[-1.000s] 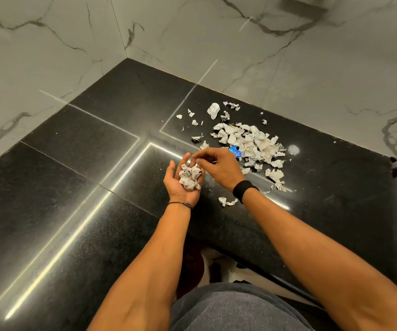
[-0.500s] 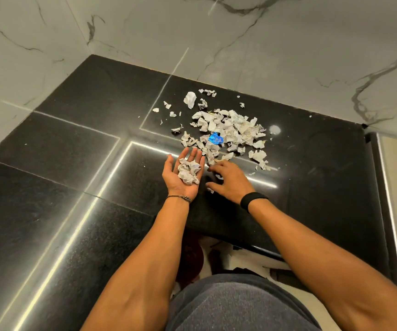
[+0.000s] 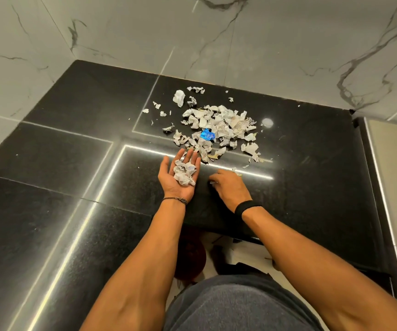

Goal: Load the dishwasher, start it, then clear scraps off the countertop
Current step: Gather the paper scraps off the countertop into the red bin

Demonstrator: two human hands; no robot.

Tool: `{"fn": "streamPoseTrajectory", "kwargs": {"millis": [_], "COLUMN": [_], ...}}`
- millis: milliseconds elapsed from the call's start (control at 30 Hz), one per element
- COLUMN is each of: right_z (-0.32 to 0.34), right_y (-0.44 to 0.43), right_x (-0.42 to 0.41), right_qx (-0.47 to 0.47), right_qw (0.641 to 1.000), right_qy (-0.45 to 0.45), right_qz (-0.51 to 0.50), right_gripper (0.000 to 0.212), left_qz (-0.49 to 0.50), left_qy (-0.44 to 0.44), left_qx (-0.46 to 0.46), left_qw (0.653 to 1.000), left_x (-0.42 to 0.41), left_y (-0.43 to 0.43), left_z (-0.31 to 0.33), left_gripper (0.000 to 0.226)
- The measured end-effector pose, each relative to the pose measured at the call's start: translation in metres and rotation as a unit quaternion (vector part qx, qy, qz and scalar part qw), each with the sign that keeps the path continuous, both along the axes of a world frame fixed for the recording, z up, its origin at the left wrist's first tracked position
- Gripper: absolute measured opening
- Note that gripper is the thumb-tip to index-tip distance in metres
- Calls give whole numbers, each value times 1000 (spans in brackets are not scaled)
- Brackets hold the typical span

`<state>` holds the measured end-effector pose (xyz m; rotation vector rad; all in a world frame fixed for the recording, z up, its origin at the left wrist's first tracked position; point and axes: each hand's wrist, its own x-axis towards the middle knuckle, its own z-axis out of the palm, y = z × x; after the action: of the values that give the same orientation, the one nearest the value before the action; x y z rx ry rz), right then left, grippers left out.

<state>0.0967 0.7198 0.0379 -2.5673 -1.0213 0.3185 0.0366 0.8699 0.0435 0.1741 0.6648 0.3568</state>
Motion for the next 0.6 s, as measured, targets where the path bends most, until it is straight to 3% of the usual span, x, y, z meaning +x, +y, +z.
{"fn": "streamPoseTrajectory", "kwargs": {"millis": [67, 167, 300, 367, 467, 600], "right_z": [6, 21, 51, 60, 62, 65], "right_y": [1, 11, 29, 35, 39, 34], "right_x": [4, 10, 13, 11, 10, 14], "right_qx": [42, 181, 310, 308, 257, 231], "right_qw": [996, 961, 914, 910, 935, 949], "right_qy": [39, 134, 239, 271, 245, 213], "right_qz": [-66, -164, -108, -57, -14, -34], "right_gripper": [19, 16, 19, 24, 27, 19], "left_qz": [-1, -7, -21, -35, -52, -45], "left_qy": [4, 6, 20, 23, 14, 0], "left_qx": [1, 7, 20, 28, 39, 31], "left_qw": [1000, 1000, 999, 999, 998, 998], "left_x": [-1, -1, 3, 8, 12, 15], "left_y": [-2, -6, -14, -18, -21, -20], "left_z": [0, 0, -5, -7, -3, -1], "left_gripper": [57, 56, 55, 56, 52, 45]}}
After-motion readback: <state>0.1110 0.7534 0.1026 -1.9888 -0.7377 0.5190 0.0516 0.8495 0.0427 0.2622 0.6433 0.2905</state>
